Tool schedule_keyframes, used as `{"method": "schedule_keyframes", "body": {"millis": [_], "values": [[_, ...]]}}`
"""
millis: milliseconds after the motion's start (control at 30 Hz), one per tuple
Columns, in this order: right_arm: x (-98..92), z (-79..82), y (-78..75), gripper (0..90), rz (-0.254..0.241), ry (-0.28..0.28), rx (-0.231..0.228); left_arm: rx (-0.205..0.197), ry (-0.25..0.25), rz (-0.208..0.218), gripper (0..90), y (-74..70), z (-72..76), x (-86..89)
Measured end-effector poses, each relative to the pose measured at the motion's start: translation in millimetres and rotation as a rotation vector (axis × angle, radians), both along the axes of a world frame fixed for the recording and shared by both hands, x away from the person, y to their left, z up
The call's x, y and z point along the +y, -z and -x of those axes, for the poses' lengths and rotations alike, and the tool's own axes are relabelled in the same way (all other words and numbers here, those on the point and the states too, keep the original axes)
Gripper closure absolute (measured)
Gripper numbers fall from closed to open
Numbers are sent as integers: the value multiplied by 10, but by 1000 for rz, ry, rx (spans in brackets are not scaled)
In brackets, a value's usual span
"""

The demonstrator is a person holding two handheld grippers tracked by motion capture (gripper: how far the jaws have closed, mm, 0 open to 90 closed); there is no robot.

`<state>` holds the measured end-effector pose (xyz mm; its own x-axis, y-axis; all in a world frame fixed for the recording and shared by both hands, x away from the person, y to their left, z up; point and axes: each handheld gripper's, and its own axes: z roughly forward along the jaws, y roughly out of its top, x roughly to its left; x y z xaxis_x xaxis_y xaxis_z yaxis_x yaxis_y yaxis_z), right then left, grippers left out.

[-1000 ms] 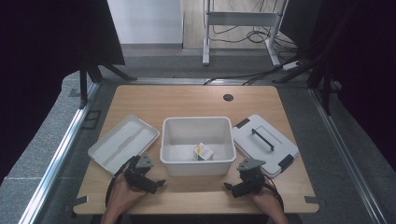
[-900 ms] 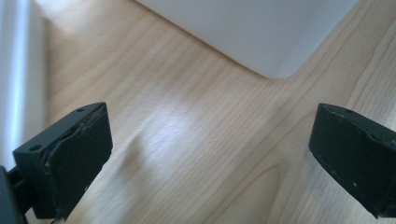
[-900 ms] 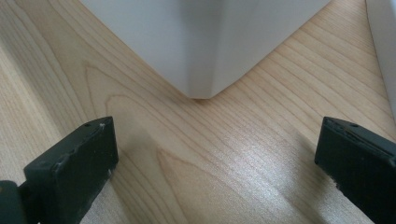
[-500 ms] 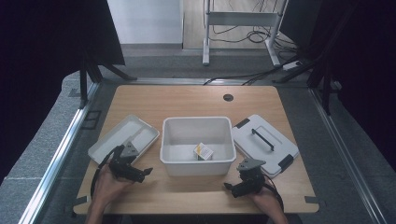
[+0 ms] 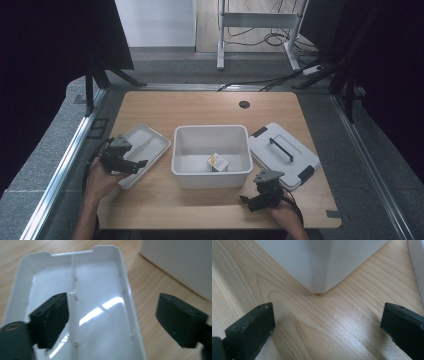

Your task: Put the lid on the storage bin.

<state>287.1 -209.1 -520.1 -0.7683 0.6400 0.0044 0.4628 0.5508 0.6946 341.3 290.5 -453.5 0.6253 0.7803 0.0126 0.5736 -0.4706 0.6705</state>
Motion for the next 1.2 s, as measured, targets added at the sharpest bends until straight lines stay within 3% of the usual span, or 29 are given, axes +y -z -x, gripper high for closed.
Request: {"method": "schedule_keyframes", "body": {"millis": [167, 333, 633, 900, 1033, 1100, 1200], "values": [[1, -1, 1, 0, 0, 1, -1, 8, -28, -5, 242, -1, -143, 136], [1, -3, 1, 0, 0, 2, -1, 43, -45, -29, 350, 85, -279, 228], [1, -3, 1, 0, 1, 2, -2, 107, -78, -13, 662, 306, -390, 268], [2, -3, 2, 0, 0, 3, -2, 157, -69, -39, 786, 390, -402, 251], [2, -3, 1, 0, 0, 2, -3, 151, -58, -49, 882, 391, -403, 239], [1, -3, 1, 0, 0, 2, -2, 148, -43, -75, 890, 379, -408, 239], [1, -3, 1, 0, 1, 2, -2, 144, -11, -71, 891, 347, -416, 269]]}}
